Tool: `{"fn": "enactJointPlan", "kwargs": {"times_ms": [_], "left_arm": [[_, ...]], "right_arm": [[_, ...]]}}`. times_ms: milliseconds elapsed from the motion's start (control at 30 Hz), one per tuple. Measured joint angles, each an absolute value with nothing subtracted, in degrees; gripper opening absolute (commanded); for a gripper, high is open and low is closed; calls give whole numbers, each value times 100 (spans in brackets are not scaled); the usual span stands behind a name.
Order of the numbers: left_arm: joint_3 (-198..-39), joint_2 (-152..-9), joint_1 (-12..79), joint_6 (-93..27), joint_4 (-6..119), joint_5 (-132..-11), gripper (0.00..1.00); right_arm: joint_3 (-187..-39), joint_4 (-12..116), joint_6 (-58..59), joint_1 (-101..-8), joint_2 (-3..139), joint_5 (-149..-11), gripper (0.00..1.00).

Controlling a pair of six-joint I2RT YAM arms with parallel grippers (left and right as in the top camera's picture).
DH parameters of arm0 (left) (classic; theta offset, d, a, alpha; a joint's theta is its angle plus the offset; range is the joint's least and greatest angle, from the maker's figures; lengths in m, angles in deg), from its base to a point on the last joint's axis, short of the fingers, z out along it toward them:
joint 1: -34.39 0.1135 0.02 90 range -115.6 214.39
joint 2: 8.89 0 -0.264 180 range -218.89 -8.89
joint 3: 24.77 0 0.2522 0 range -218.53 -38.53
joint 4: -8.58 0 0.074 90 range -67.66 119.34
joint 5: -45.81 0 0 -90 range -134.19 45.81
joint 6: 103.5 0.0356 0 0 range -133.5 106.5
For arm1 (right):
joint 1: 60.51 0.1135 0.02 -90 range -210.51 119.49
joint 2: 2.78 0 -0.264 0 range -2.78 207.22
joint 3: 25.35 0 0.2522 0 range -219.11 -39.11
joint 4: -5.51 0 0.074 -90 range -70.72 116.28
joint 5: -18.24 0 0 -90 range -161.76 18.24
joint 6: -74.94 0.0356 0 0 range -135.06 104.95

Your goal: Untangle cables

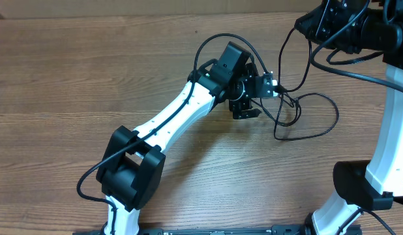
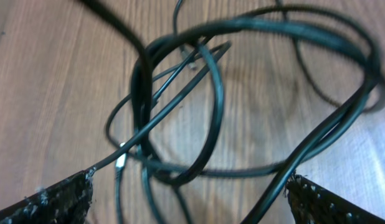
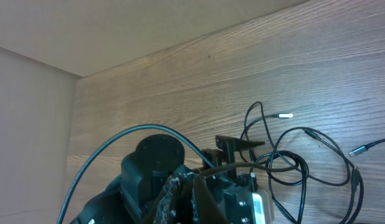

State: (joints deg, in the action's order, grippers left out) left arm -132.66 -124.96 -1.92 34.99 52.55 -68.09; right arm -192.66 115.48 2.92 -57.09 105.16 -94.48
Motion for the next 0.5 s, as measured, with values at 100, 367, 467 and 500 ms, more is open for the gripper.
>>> {"fn": "enactJointPlan", "kwargs": {"times_ms": [100, 367, 467, 500], "left_arm": [[-13266, -12496, -102, 3641, 5255, -6748, 93], [-13266, -12533, -17, 3748, 5231, -6744, 39], [-13266, -12688, -17, 3715, 5190, -6958, 28], [-13266, -12771, -17, 3680, 5142, -7013, 24]], "right_arm": [[-19266, 11581, 294, -5709, 10516, -9477, 4], [-19266, 11570, 294, -5657, 10516, -9645, 4], [-19266, 11539, 292, -5596, 10516, -9673, 4], [-19266, 11535, 292, -5580, 10516, -9684, 4]]}}
